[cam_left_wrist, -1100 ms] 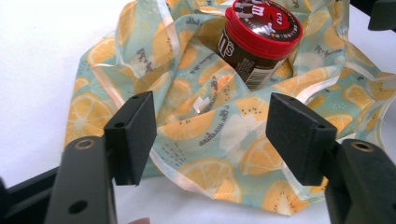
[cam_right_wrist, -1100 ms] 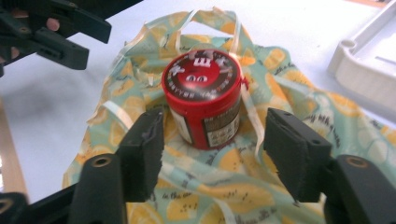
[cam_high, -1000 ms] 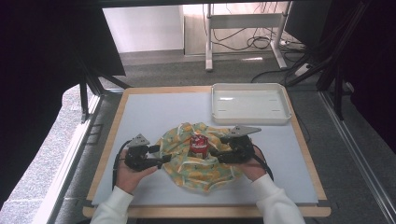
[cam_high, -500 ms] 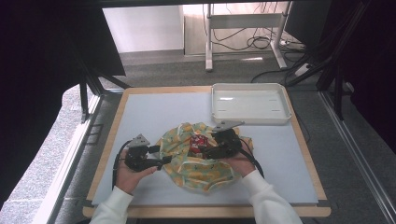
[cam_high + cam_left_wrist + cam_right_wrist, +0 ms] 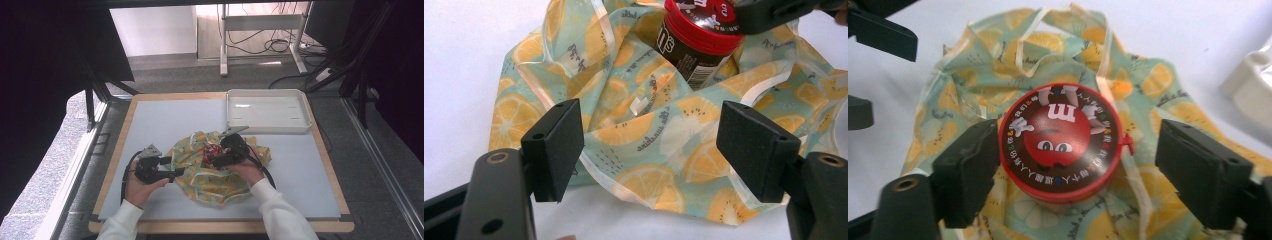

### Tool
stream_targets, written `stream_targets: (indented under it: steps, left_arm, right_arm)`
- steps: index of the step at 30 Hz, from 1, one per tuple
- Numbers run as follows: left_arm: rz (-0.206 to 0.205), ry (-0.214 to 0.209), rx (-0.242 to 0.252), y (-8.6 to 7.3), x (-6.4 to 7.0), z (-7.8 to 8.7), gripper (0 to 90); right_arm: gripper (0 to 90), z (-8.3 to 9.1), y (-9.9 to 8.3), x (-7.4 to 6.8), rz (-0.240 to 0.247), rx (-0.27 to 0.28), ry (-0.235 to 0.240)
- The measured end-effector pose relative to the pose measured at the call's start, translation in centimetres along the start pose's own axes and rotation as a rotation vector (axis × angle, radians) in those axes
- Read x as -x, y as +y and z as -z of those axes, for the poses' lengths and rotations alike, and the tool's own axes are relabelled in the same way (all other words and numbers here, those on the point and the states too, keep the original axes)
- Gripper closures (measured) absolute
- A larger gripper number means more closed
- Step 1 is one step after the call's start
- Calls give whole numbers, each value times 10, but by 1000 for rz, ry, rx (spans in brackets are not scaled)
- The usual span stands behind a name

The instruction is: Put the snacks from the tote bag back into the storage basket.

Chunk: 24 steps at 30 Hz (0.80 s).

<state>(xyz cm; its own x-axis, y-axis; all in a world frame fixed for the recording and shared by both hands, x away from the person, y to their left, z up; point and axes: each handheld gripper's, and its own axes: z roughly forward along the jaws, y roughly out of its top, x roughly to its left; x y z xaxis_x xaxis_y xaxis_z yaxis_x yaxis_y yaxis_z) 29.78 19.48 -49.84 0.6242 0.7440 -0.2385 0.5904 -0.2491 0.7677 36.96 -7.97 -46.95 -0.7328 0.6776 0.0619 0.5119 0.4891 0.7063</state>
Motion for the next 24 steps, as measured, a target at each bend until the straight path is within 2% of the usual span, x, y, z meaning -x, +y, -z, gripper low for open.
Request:
stream_targets:
  steps: [7, 10, 12, 15, 18, 24]
  left_arm:
    - [-4, -2, -2, 0, 1, -1, 270]
    - [-3, -2, -1, 0, 1, -1, 270]
    - [3, -7, 5, 0, 1, -1, 270]
    - [0, -11, 2, 1, 2, -3, 271]
    - [-2, -10, 0, 1, 2, -3, 270]
    - [16, -17, 3, 1, 0, -5, 271]
  right_arm:
    - [139, -19, 0, -6, 5, -53, 0]
    - [171, -25, -1, -9, 33, -77, -16]
    - [204, -26, -1, -11, 39, -75, -40]
    - [217, -25, -2, -11, 45, -78, -42]
    - [221, -23, -1, -11, 67, -83, -30]
    - [223, -22, -2, -11, 74, -81, -22]
